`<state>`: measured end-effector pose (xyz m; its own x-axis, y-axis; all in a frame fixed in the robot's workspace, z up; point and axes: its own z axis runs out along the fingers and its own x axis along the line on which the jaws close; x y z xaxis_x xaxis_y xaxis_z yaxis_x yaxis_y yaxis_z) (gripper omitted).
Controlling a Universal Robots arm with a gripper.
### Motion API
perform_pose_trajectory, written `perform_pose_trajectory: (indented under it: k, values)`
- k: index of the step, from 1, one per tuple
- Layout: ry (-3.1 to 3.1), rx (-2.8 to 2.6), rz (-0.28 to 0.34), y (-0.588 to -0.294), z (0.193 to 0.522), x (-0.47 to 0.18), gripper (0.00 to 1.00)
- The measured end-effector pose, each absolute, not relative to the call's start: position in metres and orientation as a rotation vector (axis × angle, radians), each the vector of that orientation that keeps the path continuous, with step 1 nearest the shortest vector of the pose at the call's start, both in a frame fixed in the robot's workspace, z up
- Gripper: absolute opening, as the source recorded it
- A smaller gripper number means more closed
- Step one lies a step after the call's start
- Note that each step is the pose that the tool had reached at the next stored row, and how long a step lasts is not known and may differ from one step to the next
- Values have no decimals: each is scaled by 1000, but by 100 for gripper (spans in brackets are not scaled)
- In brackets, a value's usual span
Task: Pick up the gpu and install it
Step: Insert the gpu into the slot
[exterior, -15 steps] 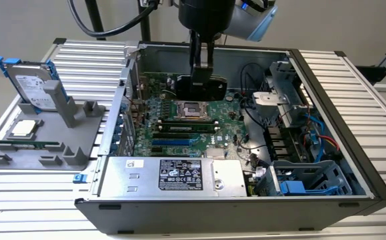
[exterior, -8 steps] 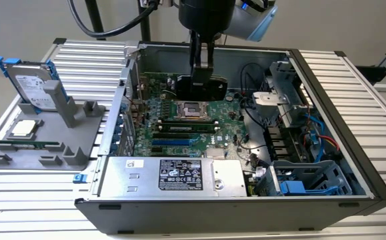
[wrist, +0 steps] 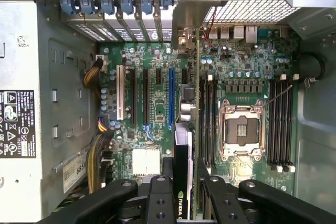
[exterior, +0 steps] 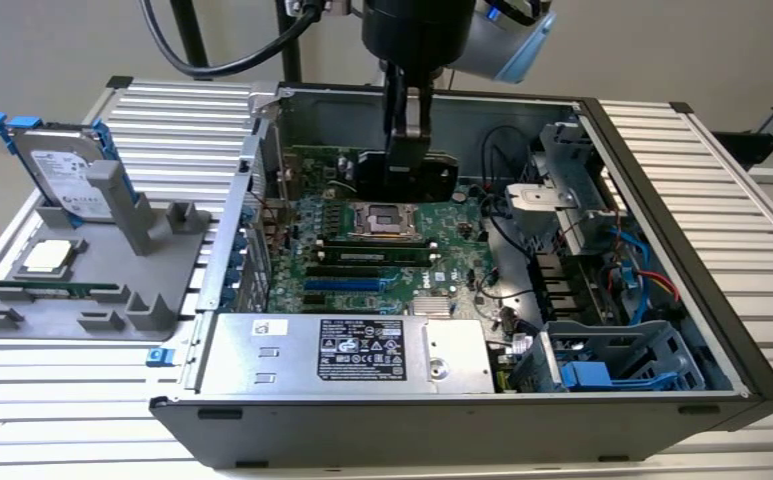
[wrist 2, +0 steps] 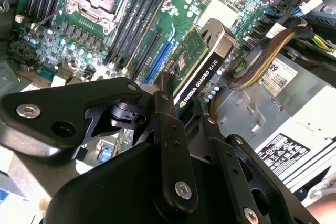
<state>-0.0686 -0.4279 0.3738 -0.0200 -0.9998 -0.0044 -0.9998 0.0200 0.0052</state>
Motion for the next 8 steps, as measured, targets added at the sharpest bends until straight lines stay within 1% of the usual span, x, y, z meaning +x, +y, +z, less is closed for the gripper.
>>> perform_pose_trajectory:
  k: [8]
  values:
    - [-2245,2197,-11,-428,372,-68,0]
